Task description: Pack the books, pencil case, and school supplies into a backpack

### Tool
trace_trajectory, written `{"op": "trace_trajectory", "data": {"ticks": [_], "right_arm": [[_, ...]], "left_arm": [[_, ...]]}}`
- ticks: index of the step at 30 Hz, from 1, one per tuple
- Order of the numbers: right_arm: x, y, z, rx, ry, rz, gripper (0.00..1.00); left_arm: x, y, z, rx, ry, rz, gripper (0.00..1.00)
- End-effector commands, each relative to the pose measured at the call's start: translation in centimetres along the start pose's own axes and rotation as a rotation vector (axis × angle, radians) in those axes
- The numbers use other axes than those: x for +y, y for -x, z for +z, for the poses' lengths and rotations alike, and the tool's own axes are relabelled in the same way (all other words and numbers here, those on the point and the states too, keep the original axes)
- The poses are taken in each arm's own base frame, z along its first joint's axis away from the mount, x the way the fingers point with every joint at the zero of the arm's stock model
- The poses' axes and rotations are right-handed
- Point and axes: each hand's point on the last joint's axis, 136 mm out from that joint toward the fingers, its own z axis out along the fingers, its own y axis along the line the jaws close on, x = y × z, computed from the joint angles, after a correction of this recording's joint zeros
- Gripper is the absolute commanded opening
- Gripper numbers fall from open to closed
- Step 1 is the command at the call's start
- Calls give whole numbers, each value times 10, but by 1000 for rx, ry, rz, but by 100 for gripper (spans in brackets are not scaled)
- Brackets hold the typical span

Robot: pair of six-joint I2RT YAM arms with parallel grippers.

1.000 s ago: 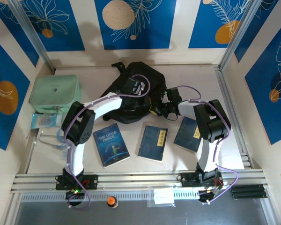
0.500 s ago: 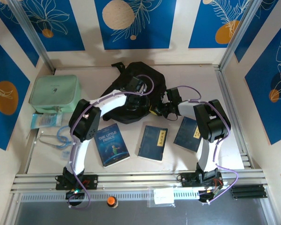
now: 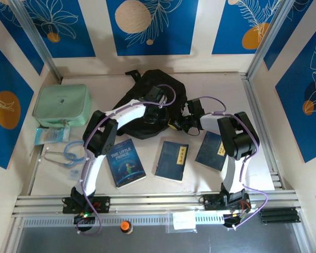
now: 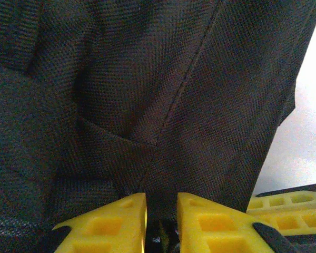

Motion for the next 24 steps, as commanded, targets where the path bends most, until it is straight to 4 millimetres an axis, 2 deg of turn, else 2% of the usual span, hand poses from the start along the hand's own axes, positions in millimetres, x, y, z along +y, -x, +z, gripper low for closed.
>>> {"op": "trace_trajectory", "data": {"ticks": [1, 7, 18, 24], "right_arm": [[-27, -22, 8, 73, -72, 72, 9], [-26, -20, 7, 66, -74, 70, 9], [-14, -13, 3, 52, -54, 60, 11], [-12, -12, 2, 49, -49, 66, 11]], "left_arm": [[-6, -1, 4, 21, 3, 28, 18], [-15, 16, -15, -32, -8, 49, 1], [-27, 18, -54, -71, -40, 118, 2], [-25, 13, -67, -70, -35, 145, 0]]}}
